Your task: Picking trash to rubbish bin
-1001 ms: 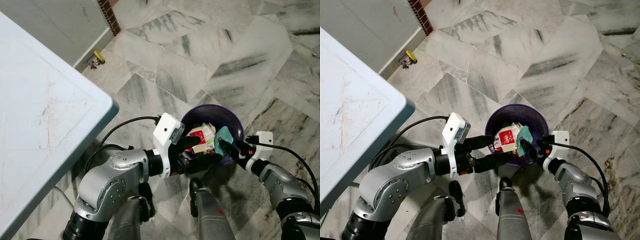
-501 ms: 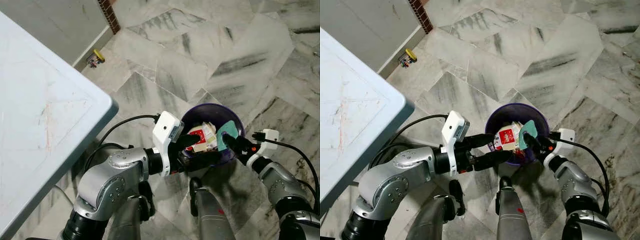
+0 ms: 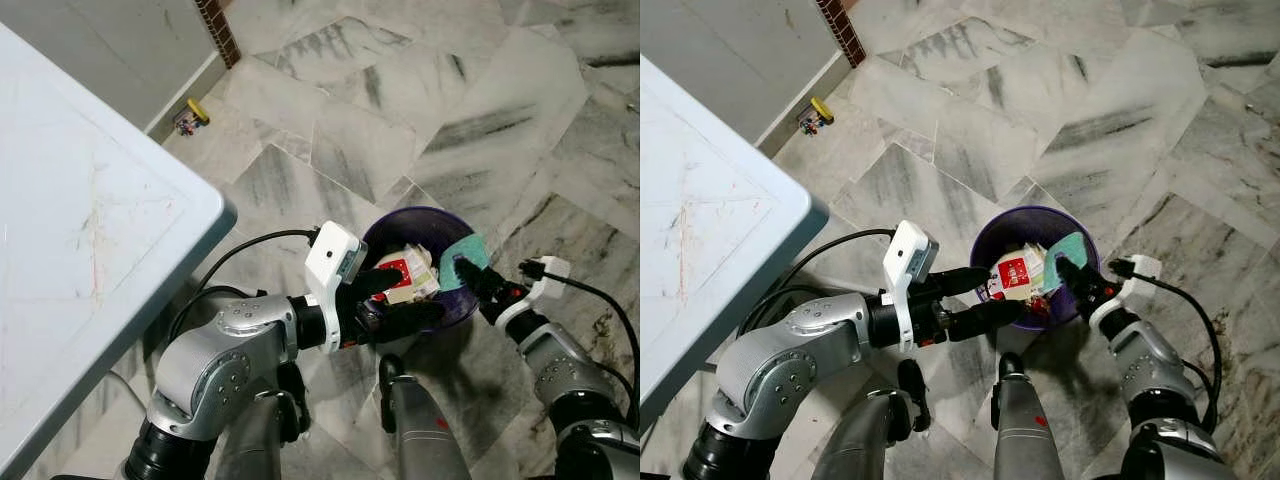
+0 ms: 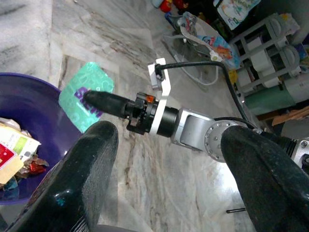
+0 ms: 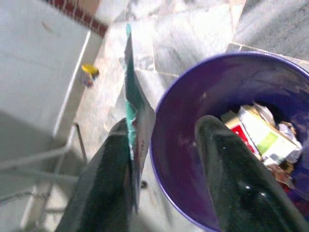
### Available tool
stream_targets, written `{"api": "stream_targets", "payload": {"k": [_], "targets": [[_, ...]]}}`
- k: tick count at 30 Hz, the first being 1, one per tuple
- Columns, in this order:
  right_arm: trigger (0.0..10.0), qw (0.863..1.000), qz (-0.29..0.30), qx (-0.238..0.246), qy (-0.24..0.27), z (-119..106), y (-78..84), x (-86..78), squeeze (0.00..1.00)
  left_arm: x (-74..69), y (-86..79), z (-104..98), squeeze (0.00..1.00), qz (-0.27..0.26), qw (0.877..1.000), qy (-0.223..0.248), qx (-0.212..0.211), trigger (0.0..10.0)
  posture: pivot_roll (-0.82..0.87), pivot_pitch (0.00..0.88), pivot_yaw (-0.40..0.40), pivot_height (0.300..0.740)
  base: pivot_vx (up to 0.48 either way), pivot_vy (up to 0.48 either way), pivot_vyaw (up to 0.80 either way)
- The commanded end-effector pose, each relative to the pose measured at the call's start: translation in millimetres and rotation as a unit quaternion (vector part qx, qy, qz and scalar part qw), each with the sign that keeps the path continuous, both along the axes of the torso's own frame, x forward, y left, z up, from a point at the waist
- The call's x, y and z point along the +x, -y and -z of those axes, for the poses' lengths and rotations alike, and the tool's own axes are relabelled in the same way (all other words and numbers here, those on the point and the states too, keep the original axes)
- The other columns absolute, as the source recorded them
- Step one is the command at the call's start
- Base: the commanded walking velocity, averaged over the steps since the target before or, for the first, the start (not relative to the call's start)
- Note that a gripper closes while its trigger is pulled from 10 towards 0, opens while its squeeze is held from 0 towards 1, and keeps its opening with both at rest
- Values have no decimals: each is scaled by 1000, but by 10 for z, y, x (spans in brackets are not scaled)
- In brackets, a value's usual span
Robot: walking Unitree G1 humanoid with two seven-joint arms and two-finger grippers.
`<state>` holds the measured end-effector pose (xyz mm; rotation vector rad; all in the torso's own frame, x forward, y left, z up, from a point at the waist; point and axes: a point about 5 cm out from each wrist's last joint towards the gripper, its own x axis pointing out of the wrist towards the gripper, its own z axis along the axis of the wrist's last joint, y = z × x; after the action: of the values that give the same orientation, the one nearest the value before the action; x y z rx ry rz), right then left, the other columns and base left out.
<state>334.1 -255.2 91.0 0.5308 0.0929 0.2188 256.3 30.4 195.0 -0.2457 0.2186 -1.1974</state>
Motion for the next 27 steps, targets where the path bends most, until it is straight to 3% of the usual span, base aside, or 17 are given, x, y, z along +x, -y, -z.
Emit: {"api": "stream_targets", "payload": {"k": [1, 16, 21, 22, 23, 24, 27], "targets": [[0, 999, 6, 29, -22, 137, 5, -87, 0, -57, 9, 24, 0, 6, 1000, -7, 1, 10000, -97, 578, 137, 740, 0, 0, 0], [0, 995, 19, 93, 5, 47, 42, -65, 0, -67, 10, 24, 0, 8, 1000, -8, 2, 10000, -96, 583, 136, 740, 0, 0, 0], [0, 996, 16, 93, -1, 56, 32, -68, 0, -65, 15, 24, 0, 9, 1000, -9, 1, 10000, -95, 584, 136, 740, 0, 0, 0], [4941, 996, 16, 92, -6, 66, 29, -70, 0, -65, 15, 24, 0, 9, 1000, -9, 1, 10000, -95, 584, 136, 740, 0, 0, 0], [10000, 995, 14, 95, -11, 78, 22, -73, 341, -64, 16, 24, 0, 9, 1000, -9, 1, 10000, -94, 584, 136, 740, 0, 0, 0], [10000, 995, 10, 96, -10, 81, 13, -76, 1000, -64, 17, 25, 0, 9, 1000, -9, 1, 10000, -94, 584, 136, 740, 0, 0, 0], [10000, 995, 7, 96, -10, 89, -3, -80, 1000, -64, 15, 24, 0, 9, 1000, -9, 1, 10000, -96, 584, 135, 740, 0, 0, 0]]}}
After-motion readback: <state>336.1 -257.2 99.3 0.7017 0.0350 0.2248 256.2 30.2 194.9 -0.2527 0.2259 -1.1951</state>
